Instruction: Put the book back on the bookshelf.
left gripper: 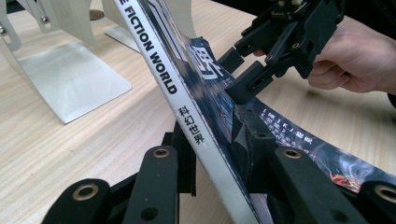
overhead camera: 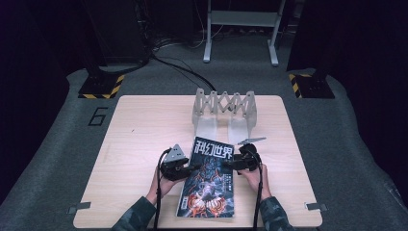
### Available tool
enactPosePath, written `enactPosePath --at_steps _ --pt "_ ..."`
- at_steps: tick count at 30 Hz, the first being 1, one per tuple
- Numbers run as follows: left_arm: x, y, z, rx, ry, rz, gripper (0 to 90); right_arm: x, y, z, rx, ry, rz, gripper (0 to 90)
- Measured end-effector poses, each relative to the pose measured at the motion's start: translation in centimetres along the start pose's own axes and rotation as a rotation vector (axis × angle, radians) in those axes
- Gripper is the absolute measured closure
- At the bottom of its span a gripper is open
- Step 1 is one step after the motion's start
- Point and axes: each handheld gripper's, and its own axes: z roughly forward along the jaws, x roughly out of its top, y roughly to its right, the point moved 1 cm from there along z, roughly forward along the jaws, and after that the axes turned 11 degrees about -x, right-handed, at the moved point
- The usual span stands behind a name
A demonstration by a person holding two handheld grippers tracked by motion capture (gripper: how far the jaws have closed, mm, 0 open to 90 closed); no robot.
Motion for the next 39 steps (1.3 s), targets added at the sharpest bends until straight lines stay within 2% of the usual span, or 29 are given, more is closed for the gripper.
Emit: enactPosePath --at_steps 2,3,5,6,7,8,9,10,11,14,15,17,18,19,22,23,25,28,29,30,33,35,39 --pt "0.0 0.0 -0.1 0.008 0.011 0.01 72.2 0.1 0.1 0.2 0.021 -0.005 0.011 23.0" --pt "0.0 0.1 -0.2 -0.007 0.007 0.005 72.2 0.1 0.1 0.4 0.033 -0.011 0.019 22.2" --pt "0.0 0.2 -0.3 -0.006 0.015 0.017 72.4 0.2 0.3 0.8 0.068 -0.022 0.041 20.4" --pt "0.1 0.1 -0.4 -0.007 0.014 0.038 72.6 0.3 0.4 1.0 0.088 -0.017 0.045 20.1" --pt "0.1 0.1 -0.4 -0.007 0.014 0.038 72.7 0.3 0.4 1.0 0.088 -0.017 0.045 20.1" --pt "0.1 0.2 -0.4 -0.011 0.019 0.03 72.7 0.3 0.5 1.1 0.11 -0.014 0.053 19.8" --pt "0.1 0.2 -0.5 -0.008 0.031 0.039 72.9 0.4 0.6 1.3 0.141 -0.008 0.072 21.4" --pt "0.1 0.2 -0.5 -0.008 0.031 0.039 73.0 0.4 0.6 1.3 0.141 -0.008 0.072 21.4" --pt "0.2 0.2 -0.4 -0.009 0.041 0.028 72.9 0.6 0.6 1.1 0.184 0.025 0.078 27.2" --pt "0.5 0.1 -0.7 -0.02 0.023 0.044 72.7 0.8 0.3 0.8 0.156 0.032 0.056 27.8" --pt "0.7 0.1 -0.8 -0.036 0.029 0.026 71.8 0.9 0.2 0.5 0.142 0.044 0.041 31.1" --pt "1.0 0.1 -0.9 -0.049 0.02 0.029 70.4 1.0 0.3 0.2 0.14 0.061 0.035 34.7" --pt "1.1 -0.1 -1.1 -0.052 -0.001 0.047 70.1 1.0 0.3 0.0 0.141 0.063 0.037 36.5" --pt "1.3 -0.1 -1.1 -0.067 -0.003 0.019 70.1 1.1 0.3 -0.2 0.139 0.066 0.035 38.1" --pt "1.7 -0.3 -1.2 -0.065 -0.017 0.015 70.1 1.3 0.3 -0.7 0.13 0.076 0.033 41.0" --pt "2.0 -0.5 -1.3 -0.076 -0.049 0.0 70.1 1.5 0.2 -1.1 0.125 0.083 0.028 45.0" --pt "2.4 -0.9 -1.5 -0.099 -0.084 -0.02 70.1 1.6 0.3 -1.4 0.125 0.087 0.026 49.1" --pt "2.7 -1.2 -1.6 -0.085 -0.123 -0.022 70.3 1.8 0.3 -1.9 0.121 0.089 0.01 55.1" --pt "2.9 -1.3 -1.7 -0.092 -0.14 -0.024 70.4 1.9 0.2 -2.0 0.117 0.088 0.007 56.3" --pt "3.0 -1.3 -1.7 -0.086 -0.136 -0.036 70.4 2.0 0.1 -2.2 0.114 0.088 0.002 57.7" --pt "3.2 -1.5 -1.9 -0.086 -0.156 -0.032 70.3 2.3 -0.2 -2.5 0.106 0.09 -0.012 62.3" --pt "3.5 -1.7 -2.0 -0.086 -0.178 -0.052 70.1 2.5 -0.4 -2.7 0.093 0.097 -0.028 67.5" --pt "3.7 -1.9 -2.1 -0.088 -0.197 -0.055 70.6 3.0 -1.1 -3.2 0.051 0.096 -0.059 72.4"
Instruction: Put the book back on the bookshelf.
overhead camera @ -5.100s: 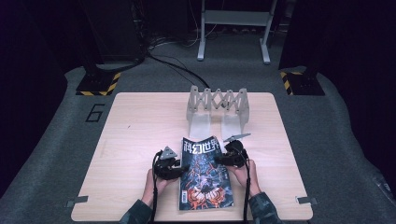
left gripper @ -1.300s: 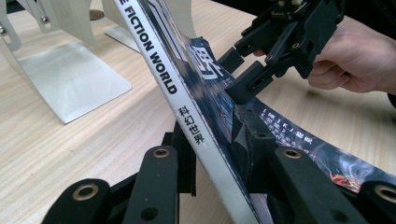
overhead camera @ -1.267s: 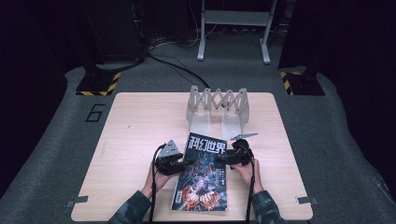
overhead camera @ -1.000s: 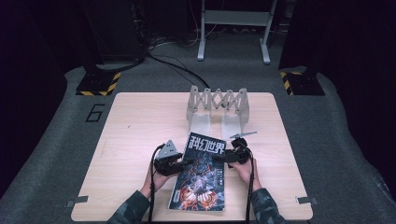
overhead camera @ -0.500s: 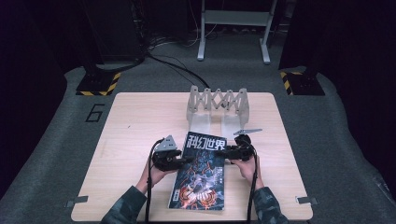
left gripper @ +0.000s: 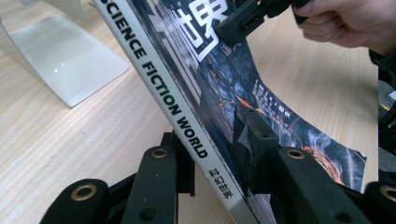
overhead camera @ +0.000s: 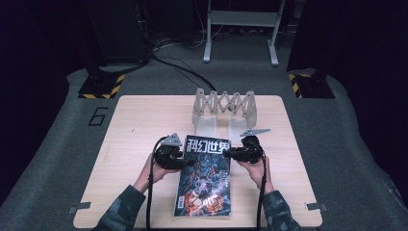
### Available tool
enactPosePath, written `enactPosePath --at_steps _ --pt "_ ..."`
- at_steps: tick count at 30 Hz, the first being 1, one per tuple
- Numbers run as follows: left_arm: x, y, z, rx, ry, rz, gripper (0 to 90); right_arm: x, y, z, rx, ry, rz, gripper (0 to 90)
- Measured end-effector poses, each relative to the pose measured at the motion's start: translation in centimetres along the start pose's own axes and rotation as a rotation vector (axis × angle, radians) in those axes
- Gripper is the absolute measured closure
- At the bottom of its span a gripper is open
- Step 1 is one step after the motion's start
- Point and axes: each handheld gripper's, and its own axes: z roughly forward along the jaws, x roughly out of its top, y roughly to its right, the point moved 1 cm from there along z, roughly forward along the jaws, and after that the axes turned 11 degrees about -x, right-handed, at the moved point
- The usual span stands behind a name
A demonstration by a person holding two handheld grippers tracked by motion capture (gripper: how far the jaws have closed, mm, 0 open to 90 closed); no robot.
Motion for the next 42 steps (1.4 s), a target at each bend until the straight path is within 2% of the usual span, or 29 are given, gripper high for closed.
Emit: enactPosePath --at_steps 3,4,7,12,16,17,19,23,24,25,27,33,35,42 --pt "0.1 0.1 -0.2 0.003 0.0 0.002 70.9 0.3 -0.5 -0.3 -0.026 0.009 -0.025 74.6" --pt "0.2 0.1 -0.3 0.0 0.002 0.002 70.9 0.4 -0.6 -0.5 -0.026 0.014 -0.016 75.2" --pt "0.2 0.0 -0.4 -0.004 -0.003 -0.006 71.1 0.8 -0.8 -0.9 -0.024 0.034 -0.03 76.9" --pt "0.5 -0.3 -0.8 -0.021 -0.036 -0.02 70.7 1.5 -1.2 -1.3 -0.023 0.049 -0.081 78.2" --pt "0.8 -0.3 -1.0 -0.02 -0.035 -0.029 70.4 1.8 -1.5 -1.7 -0.029 0.069 -0.096 78.6" --pt "0.8 -0.3 -1.1 -0.02 -0.031 -0.031 70.4 2.1 -1.6 -2.1 -0.031 0.092 -0.11 78.8" --pt "1.0 -0.2 -1.2 -0.014 -0.02 -0.02 70.5 2.2 -1.7 -2.2 -0.036 0.095 -0.112 79.0" --pt "1.5 0.3 -1.6 -0.003 0.011 0.015 71.1 2.9 -2.0 -3.3 -0.053 0.139 -0.135 79.6" --pt "1.5 0.3 -1.6 -0.003 0.011 0.015 71.4 2.9 -2.0 -3.3 -0.053 0.139 -0.135 79.6" --pt "1.8 0.4 -1.7 0.011 0.013 0.037 71.5 3.2 -2.1 -3.8 -0.054 0.165 -0.138 79.8" --pt "2.0 0.5 -1.8 0.016 0.013 0.05 71.6 3.3 -2.2 -4.1 -0.058 0.18 -0.142 80.0" --pt "2.4 0.8 -2.1 0.039 0.031 0.066 72.3 3.7 -2.5 -4.7 -0.066 0.213 -0.15 80.4" --pt "2.6 0.9 -2.3 0.05 0.047 0.089 72.8 4.0 -2.7 -5.2 -0.073 0.241 -0.158 80.5" --pt "3.0 1.3 -2.6 0.073 0.058 0.142 73.3 4.4 -3.0 -6.1 -0.08 0.277 -0.159 80.8"
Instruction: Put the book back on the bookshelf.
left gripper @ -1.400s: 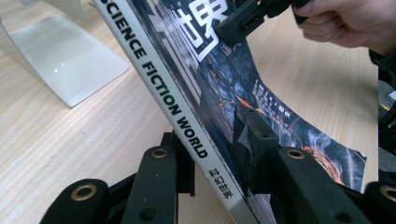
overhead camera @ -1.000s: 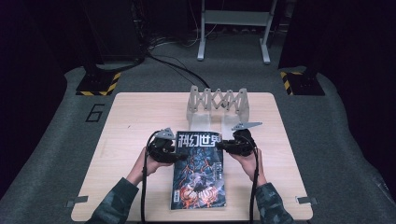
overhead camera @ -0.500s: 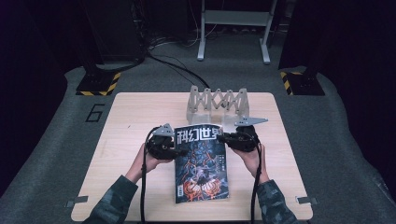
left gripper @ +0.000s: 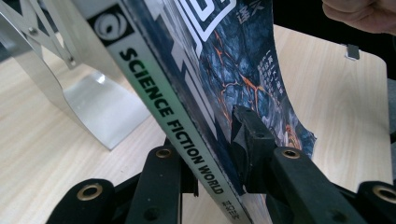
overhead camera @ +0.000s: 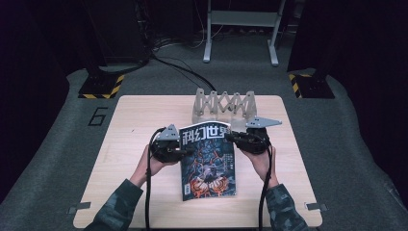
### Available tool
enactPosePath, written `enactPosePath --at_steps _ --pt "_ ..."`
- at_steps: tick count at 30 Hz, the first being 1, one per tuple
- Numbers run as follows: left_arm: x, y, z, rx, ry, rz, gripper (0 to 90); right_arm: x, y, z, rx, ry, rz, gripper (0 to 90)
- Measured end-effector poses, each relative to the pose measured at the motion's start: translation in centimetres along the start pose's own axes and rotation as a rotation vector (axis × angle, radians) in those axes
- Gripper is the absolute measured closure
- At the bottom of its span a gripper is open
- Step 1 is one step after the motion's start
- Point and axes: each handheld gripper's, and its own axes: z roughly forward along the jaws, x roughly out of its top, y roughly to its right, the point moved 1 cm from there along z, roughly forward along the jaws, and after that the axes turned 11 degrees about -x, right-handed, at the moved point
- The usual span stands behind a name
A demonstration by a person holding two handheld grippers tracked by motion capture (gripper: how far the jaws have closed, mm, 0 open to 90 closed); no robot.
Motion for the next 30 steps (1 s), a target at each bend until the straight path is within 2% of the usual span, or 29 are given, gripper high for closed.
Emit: enactPosePath --at_steps 7,12,20,24,27,28,30 --pt "0.3 0.1 -0.2 0.021 0.018 0.02 73.7 0.7 -0.1 -0.4 -0.005 0.018 -0.02 80.8" --pt "0.6 0.4 -0.4 0.045 0.026 0.066 74.0 1.1 -0.4 -0.7 -0.022 0.038 -0.033 80.7" --pt "0.7 0.6 -0.7 0.065 0.046 0.084 74.9 1.4 -0.8 -1.1 -0.034 0.071 -0.066 80.4" --pt "0.7 0.7 -0.7 0.082 0.049 0.102 75.2 1.5 -0.7 -1.1 -0.026 0.073 -0.065 79.9" --pt "0.8 0.9 -0.7 0.089 0.041 0.126 75.5 1.5 -0.6 -1.3 -0.03 0.074 -0.064 79.6" --pt "1.0 1.1 -0.7 0.103 0.047 0.147 75.7 1.6 -0.6 -1.3 -0.031 0.079 -0.062 79.6" --pt "1.1 1.2 -0.7 0.116 0.054 0.156 76.1 1.6 -0.6 -1.5 -0.039 0.089 -0.071 79.7"
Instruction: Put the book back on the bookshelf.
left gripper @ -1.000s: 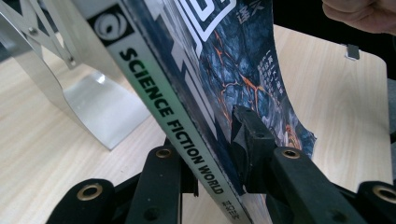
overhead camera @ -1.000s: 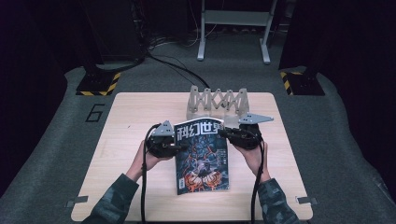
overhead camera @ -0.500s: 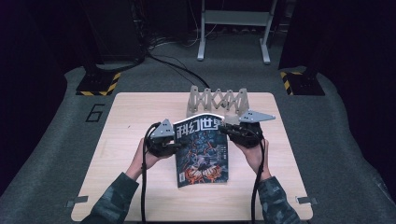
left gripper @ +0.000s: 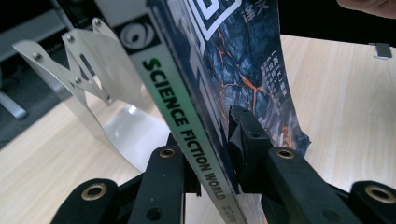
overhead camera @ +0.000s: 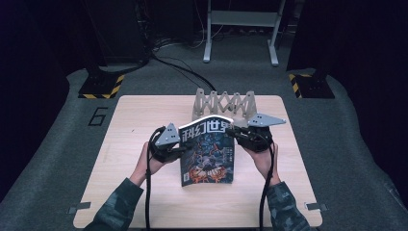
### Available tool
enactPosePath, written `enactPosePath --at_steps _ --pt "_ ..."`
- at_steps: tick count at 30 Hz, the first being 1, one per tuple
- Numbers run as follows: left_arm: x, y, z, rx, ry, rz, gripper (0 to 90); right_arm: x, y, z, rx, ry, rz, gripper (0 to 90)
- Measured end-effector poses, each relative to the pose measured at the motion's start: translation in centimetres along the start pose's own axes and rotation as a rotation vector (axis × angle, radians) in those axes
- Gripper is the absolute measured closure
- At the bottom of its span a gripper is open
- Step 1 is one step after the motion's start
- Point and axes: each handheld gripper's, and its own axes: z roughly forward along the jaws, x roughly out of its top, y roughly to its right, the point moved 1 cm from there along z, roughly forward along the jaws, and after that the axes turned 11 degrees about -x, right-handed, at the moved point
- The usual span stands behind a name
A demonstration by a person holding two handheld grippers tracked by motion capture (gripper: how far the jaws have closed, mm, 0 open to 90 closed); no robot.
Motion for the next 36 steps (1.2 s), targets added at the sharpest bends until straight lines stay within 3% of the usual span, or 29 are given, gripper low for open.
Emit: enactPosePath --at_steps 7,8,10,15,21,22,26,27,30,36 --pt "0.2 0.3 0.0 0.026 0.0 0.042 76.9 0.5 -0.2 -0.5 -0.009 0.036 -0.041 79.9" --pt "0.2 0.4 -0.1 0.047 0.0 0.07 77.1 0.5 -0.2 -0.6 -0.009 0.037 -0.033 80.1" --pt "0.3 0.5 -0.1 0.063 -0.003 0.091 77.7 0.6 -0.3 -0.6 -0.01 0.053 -0.052 80.4" --pt "0.3 0.3 -0.1 0.079 0.0 0.101 79.5 1.0 -0.6 -0.8 -0.031 0.074 -0.098 80.6" --pt "-0.1 0.0 -0.4 0.042 0.016 0.063 77.2 0.9 -0.6 -0.7 -0.015 0.073 -0.094 79.2" --pt "0.1 -0.1 -0.7 0.014 0.031 0.052 75.6 0.8 -0.5 -0.8 -0.01 0.07 -0.085 78.4" --pt "0.5 -0.3 -1.0 -0.025 0.062 0.026 68.2 0.8 -0.4 -0.8 -0.008 0.066 -0.083 77.4" --pt "0.7 -0.5 -1.2 -0.055 0.073 0.015 65.9 0.8 -0.4 -0.8 -0.004 0.058 -0.075 76.8" --pt "0.9 -0.6 -1.4 -0.054 0.082 0.01 61.6 0.9 -0.3 -0.8 -0.003 0.063 -0.079 76.2" --pt "1.5 -0.9 -1.7 -0.098 0.078 -0.024 52.0 0.8 -0.3 -0.7 0.004 0.064 -0.073 75.3"
